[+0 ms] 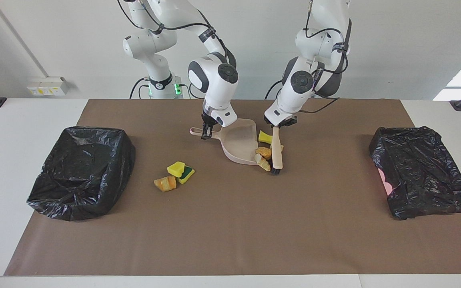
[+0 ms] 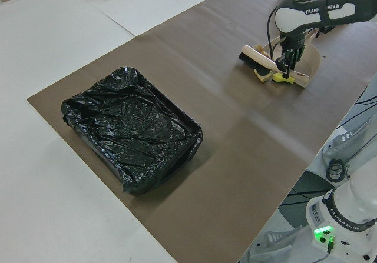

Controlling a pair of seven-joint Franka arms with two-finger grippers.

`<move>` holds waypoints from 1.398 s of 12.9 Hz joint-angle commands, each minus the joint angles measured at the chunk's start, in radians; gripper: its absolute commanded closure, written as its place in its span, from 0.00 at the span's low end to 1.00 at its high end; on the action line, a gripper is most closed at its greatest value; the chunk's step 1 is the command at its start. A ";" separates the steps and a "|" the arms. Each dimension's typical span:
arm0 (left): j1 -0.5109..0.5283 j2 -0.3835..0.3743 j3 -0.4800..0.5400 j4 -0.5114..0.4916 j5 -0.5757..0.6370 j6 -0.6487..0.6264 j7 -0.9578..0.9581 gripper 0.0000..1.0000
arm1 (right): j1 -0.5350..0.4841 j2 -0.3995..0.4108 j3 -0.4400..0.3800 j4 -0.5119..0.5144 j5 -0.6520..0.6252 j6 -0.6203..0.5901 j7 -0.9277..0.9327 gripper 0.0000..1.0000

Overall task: Sweep and dump trash in bin
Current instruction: 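Brush the trash pieces into the dustpan held by the right gripper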

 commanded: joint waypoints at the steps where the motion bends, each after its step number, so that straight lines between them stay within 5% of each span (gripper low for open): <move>1: -0.011 -0.067 0.013 -0.007 -0.060 -0.046 -0.015 1.00 | -0.013 0.009 0.004 -0.001 -0.022 0.029 -0.016 1.00; 5: 0.159 -0.197 0.024 0.024 -0.161 -0.185 -0.005 1.00 | -0.013 0.010 0.006 -0.001 -0.020 0.030 -0.016 1.00; 9: 0.245 -0.234 0.024 -0.039 -0.143 -0.200 0.084 1.00 | -0.014 0.010 0.004 -0.001 -0.019 0.036 -0.016 1.00; 14: 0.052 -0.224 -0.022 -0.217 -0.097 0.002 -0.084 1.00 | -0.022 0.012 0.004 -0.001 -0.020 0.036 -0.016 1.00; 18: -0.069 -0.192 -0.025 -0.223 -0.109 0.091 -0.193 1.00 | -0.022 0.012 0.004 -0.001 -0.019 0.036 -0.016 1.00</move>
